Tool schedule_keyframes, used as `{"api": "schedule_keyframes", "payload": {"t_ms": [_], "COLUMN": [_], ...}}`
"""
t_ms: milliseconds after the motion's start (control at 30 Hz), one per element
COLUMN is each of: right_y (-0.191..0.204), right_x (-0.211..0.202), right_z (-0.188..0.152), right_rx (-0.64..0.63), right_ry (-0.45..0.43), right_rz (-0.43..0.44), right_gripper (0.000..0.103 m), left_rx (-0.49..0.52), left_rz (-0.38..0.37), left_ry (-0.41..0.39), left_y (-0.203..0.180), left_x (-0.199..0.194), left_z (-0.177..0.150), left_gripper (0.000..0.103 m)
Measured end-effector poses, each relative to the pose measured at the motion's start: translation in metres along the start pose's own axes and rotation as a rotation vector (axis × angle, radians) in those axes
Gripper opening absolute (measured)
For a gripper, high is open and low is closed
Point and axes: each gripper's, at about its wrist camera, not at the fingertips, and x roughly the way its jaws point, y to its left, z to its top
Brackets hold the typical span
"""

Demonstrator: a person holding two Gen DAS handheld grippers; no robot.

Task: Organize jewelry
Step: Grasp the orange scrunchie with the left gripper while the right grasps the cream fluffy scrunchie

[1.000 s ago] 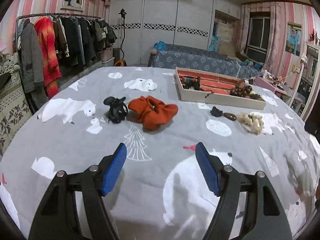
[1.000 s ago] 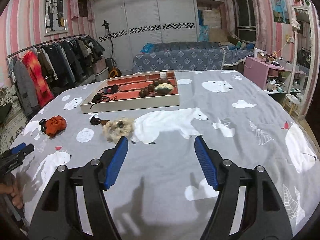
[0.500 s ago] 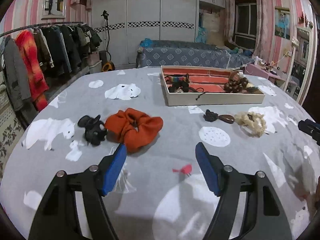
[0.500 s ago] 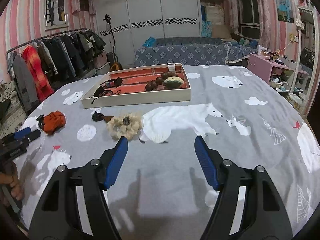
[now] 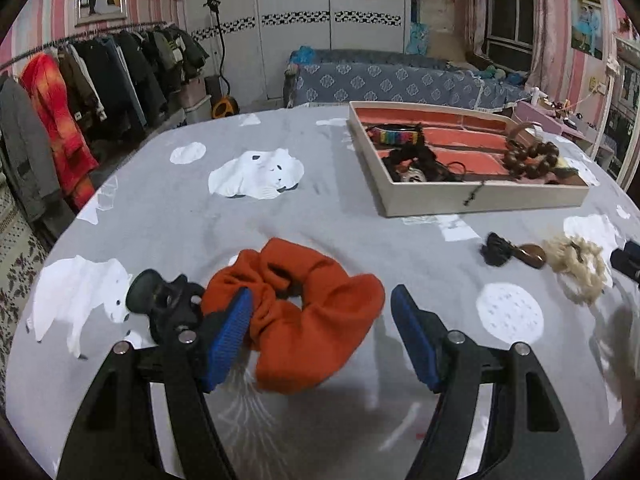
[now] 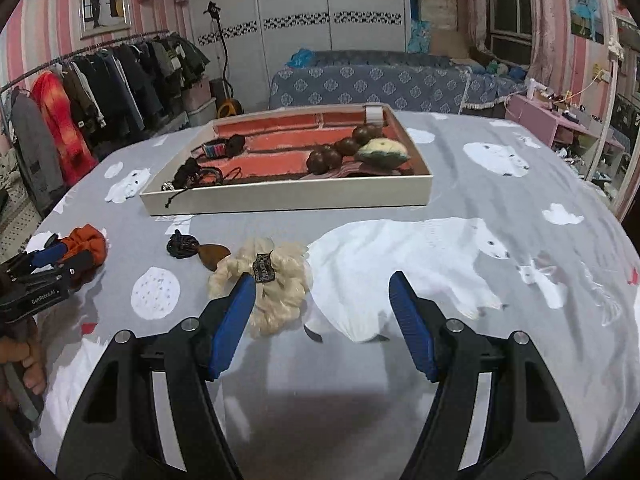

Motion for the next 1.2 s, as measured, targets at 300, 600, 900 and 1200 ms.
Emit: {"api": "schedule_keyframes", "payload": {"t_ms": [300,600,900,1200], "right_y": [0.005,0.017,0.02,0.009], "right_x": [0.034,0.053,0.046,0.014], "right_z": [0.006,0.012,0.017,0.018], "right_rx": [-0.011,-0.056,-0.055,-0.045], "right_ry": [0.094,0.146,0.111,0.055], "right_rz": [-0.006,-0.003,0.011,0.031], "right_gripper": [0.048,0.011,0.009,0.009], "left_rx": [-0.01,-0.022,0.002,0.008], "left_rz": [-0.082,-0.114,-0.089,-0.1], "left_ry": [0.039,0.035,-0.002,-0.018], "left_y": [0.01,0.016,0.01,-0.014], "left_x": [0.022,0.025,0.01,-0.026], "left_z": [0.011,0.013,0.011,0.002], "left_gripper": [0.024,0.017,0.014,0.014]}}
